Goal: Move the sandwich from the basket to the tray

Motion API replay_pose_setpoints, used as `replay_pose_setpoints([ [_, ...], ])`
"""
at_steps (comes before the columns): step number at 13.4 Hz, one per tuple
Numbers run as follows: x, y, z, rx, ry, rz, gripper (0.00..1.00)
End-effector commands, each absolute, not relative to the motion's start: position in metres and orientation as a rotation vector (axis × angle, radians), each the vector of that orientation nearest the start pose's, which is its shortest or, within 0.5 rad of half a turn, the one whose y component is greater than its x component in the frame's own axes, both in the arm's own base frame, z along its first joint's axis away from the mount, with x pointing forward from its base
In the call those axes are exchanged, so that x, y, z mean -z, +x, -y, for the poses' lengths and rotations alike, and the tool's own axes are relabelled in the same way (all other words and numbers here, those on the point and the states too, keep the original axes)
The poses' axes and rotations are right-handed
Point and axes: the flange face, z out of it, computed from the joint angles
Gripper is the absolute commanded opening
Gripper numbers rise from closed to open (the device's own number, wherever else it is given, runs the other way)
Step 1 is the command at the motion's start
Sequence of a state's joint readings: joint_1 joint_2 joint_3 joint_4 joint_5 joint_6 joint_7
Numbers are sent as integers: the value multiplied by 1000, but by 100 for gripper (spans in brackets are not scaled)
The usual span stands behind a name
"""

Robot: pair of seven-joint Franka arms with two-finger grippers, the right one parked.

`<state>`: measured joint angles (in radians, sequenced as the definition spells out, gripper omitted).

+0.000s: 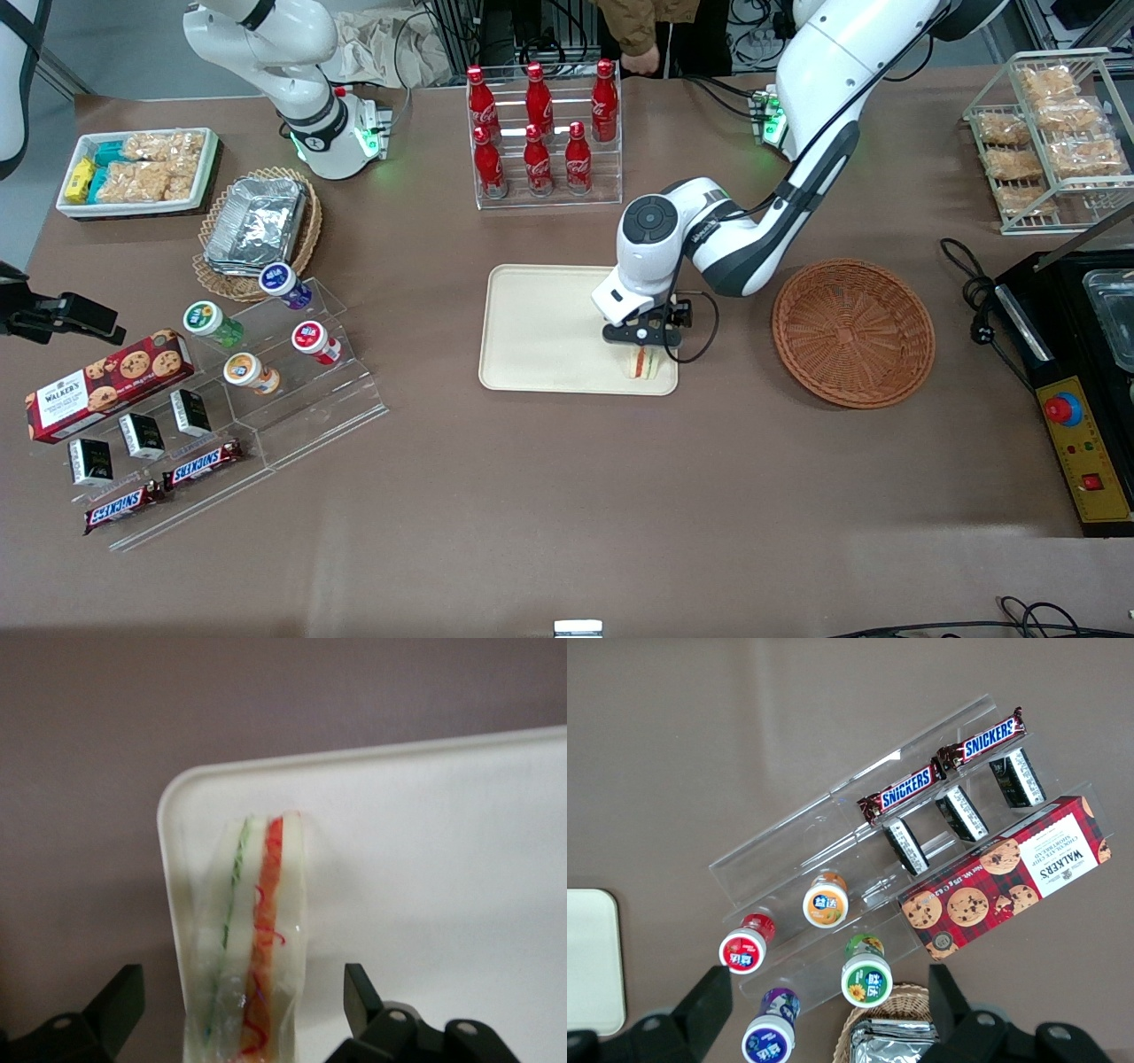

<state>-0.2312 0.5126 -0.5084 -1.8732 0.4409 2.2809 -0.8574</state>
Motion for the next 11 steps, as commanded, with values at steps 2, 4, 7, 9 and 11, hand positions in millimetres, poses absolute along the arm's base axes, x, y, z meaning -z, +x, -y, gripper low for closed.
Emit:
replay_pose_setpoints([
  [2, -390, 526, 401, 57, -3048, 46, 100],
  [4, -447, 530, 379, 111, -3065, 191, 100],
  [7, -511, 548, 306, 215, -3077, 371, 100],
  [9, -546, 552, 249, 162, -3101, 278, 100],
  [11, -586, 548, 169, 57, -3167, 49, 100],
])
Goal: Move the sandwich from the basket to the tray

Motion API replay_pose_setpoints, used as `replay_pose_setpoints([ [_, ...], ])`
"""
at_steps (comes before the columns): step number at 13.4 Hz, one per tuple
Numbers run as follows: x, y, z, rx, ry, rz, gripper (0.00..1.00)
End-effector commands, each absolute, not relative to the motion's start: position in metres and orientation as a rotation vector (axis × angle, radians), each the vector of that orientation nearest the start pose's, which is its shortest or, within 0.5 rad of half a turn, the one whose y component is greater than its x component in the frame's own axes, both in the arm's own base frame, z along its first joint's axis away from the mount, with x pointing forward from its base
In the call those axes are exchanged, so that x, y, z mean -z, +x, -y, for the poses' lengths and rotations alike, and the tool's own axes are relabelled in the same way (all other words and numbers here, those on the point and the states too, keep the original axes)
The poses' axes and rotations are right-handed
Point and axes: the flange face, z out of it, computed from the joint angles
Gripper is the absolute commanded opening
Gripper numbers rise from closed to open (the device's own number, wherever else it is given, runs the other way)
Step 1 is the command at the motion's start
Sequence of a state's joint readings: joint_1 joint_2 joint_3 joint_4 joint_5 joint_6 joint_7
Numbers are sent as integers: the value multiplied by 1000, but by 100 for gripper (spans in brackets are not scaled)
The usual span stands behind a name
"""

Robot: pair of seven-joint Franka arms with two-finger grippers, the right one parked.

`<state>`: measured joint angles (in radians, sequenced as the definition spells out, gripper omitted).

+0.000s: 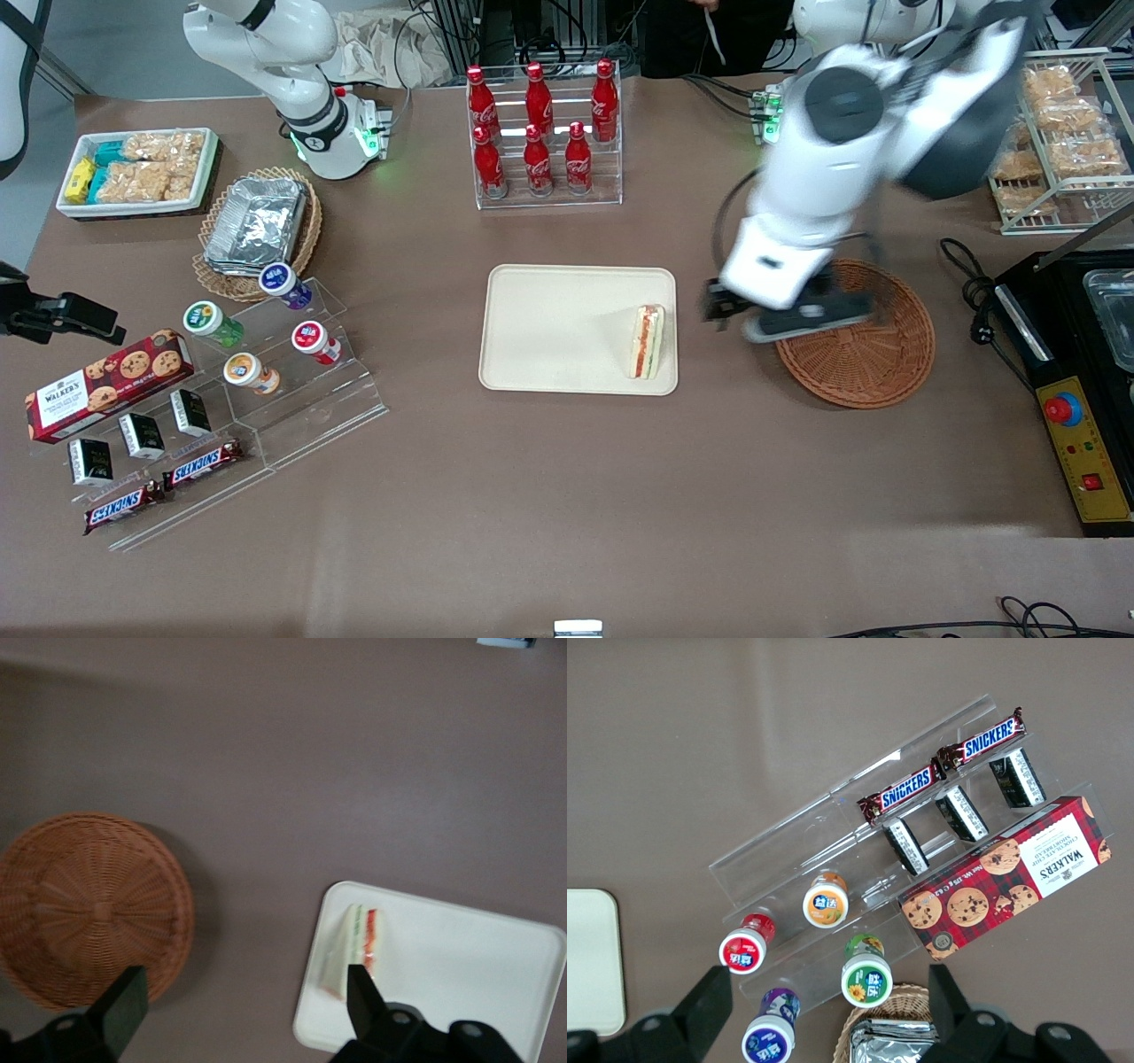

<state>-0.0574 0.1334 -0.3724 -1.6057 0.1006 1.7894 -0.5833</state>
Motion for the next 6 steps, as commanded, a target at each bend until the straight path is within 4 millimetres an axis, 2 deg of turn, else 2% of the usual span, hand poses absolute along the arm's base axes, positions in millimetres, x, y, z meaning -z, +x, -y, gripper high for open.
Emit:
replay_pose_setpoints([
  [1, -599, 545, 127, -2, -3177, -37, 100],
  [2, -613, 540, 99, -34, -3174, -115, 100],
  [3, -619, 536, 87, -61, -3168, -185, 100],
  [6, -643, 535, 75, -3, -3159, -169, 100],
])
